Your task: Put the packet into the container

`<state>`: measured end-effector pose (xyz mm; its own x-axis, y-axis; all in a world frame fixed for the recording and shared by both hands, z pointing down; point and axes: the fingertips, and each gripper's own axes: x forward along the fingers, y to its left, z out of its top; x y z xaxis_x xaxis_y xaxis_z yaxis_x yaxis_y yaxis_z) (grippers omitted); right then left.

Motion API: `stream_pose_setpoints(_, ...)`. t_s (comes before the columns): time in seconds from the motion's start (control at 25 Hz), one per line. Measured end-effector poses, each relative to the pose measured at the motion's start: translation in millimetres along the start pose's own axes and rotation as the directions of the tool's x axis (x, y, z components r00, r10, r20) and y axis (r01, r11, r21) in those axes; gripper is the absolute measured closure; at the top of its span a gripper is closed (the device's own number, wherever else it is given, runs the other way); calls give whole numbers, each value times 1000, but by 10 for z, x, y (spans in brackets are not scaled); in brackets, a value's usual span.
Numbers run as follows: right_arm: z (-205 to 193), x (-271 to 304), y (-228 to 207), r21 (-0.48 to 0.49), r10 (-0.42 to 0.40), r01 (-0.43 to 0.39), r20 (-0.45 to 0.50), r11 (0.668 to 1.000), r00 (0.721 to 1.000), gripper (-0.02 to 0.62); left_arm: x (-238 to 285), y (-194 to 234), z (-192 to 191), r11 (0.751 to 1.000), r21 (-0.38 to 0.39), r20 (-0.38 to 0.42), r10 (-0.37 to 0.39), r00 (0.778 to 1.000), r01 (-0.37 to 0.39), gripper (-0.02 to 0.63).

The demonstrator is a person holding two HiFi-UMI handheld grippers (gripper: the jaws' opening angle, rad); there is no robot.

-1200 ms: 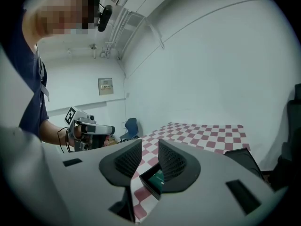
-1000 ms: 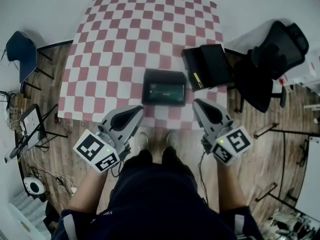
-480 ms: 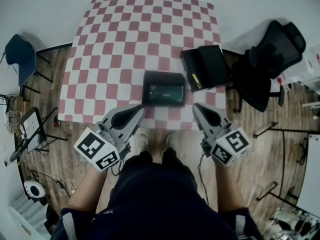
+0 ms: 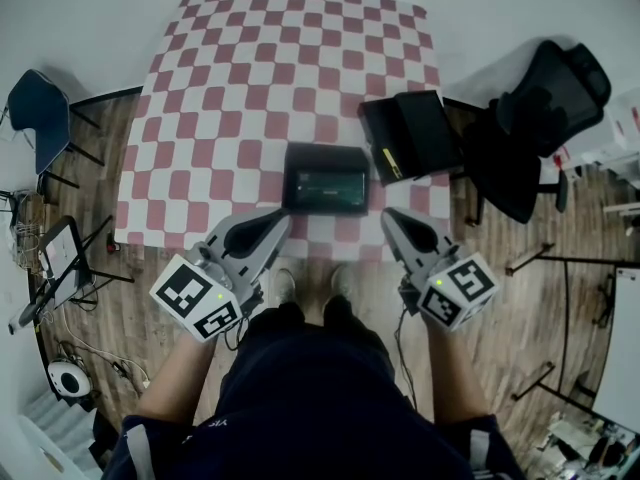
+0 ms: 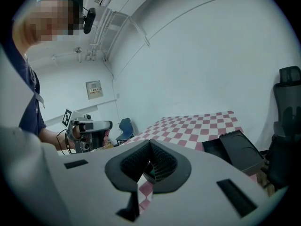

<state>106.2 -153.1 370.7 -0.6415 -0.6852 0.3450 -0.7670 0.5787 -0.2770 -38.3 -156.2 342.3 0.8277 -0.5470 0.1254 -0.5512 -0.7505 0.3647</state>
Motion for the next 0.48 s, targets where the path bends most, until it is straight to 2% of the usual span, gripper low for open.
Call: stream_pose_setpoints(0.48,-50,-22,-67,6,-4,4,-13,1000,1000,580,103,-43,-50,1000,-12,-10,-10,1000,10,581)
